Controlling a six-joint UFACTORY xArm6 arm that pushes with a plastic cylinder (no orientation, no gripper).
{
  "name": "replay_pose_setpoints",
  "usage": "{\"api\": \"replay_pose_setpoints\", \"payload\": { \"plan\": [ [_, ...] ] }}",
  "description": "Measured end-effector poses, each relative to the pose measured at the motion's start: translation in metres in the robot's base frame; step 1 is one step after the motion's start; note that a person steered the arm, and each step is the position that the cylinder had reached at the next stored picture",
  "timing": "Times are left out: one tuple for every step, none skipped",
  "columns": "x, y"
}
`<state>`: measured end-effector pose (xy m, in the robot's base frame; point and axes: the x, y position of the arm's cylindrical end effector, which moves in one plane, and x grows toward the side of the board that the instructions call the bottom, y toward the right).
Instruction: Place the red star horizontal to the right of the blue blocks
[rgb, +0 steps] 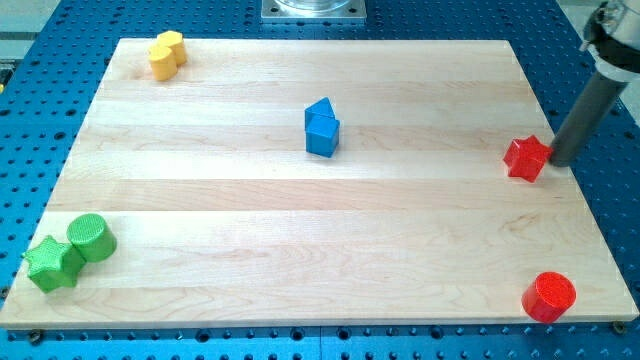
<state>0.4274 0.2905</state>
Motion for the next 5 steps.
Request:
{"api": "replay_pose_setpoints", "payload": {
  "plan": [
    [0.001, 0.001],
    [0.009, 0.009],
    [0.008, 0.000],
    [0.007, -0.001],
    [0.006, 0.000]
  ]
}}
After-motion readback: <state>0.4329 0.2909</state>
